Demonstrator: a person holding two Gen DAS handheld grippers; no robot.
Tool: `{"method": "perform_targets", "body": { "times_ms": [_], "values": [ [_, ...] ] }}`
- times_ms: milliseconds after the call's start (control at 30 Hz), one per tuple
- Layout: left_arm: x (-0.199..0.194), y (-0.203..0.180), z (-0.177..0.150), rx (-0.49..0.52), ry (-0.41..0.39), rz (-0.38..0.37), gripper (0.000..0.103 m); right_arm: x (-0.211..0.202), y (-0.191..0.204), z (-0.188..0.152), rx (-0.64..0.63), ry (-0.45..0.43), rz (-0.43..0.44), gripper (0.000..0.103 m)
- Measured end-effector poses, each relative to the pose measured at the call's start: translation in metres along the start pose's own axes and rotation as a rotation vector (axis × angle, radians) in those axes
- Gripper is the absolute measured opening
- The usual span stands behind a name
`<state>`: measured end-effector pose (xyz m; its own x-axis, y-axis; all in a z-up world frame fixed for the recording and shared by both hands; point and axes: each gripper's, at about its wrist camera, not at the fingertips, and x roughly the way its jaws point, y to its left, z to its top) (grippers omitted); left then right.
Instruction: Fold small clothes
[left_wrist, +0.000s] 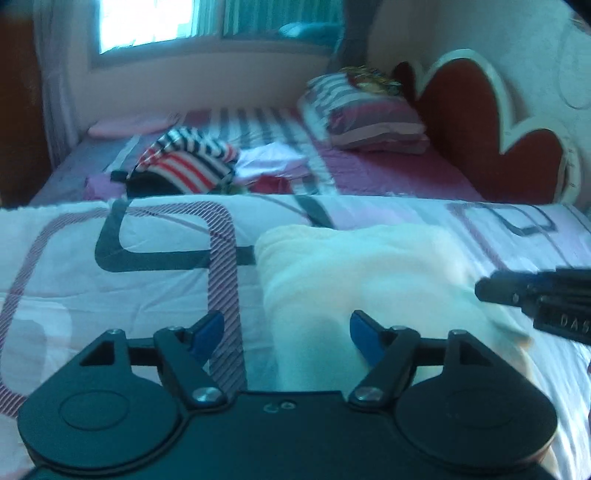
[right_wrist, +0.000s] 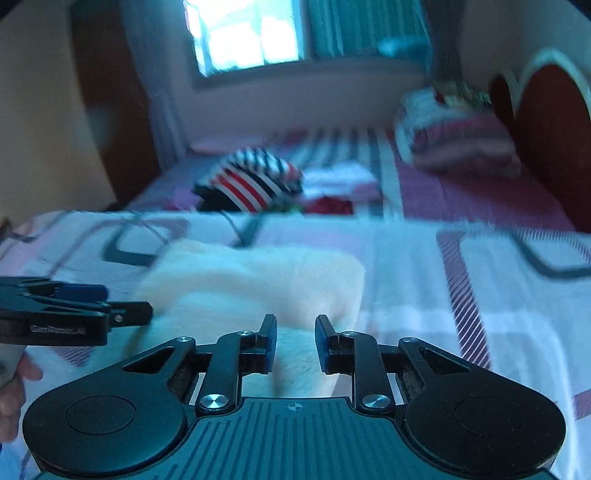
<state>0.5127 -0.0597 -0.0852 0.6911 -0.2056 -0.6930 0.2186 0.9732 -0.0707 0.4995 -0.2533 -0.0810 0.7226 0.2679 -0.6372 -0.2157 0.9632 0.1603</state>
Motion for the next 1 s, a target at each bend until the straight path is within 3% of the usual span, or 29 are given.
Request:
{"method": "perform_targets", "body": {
  "times_ms": [200,300,633,1000],
  "values": [
    [-0.028,-0.012,-0.048,0.04,0.046,-0.001,0.073,-0.041,0.019,-0.042,-0.057,0.046,0.037,0.023],
    [-0.03,-0.01,-0.062,-0.003,0.074,0.002,0.073,-0.041,0.023,-0.064,-0.054,0.099,0.016,0.023],
    [-0.055,-0.01,-0.08,0.002,0.093,0.04,0.073,-0.069,0.02,-0.097,0.002,0.143,-0.003,0.023],
    [-0.073,-0.006,-0.102,-0.013,0.11,0.03,0.074,-0.084,0.027,-0.121,0.061,0.171,0.019,0.023]
  ]
}}
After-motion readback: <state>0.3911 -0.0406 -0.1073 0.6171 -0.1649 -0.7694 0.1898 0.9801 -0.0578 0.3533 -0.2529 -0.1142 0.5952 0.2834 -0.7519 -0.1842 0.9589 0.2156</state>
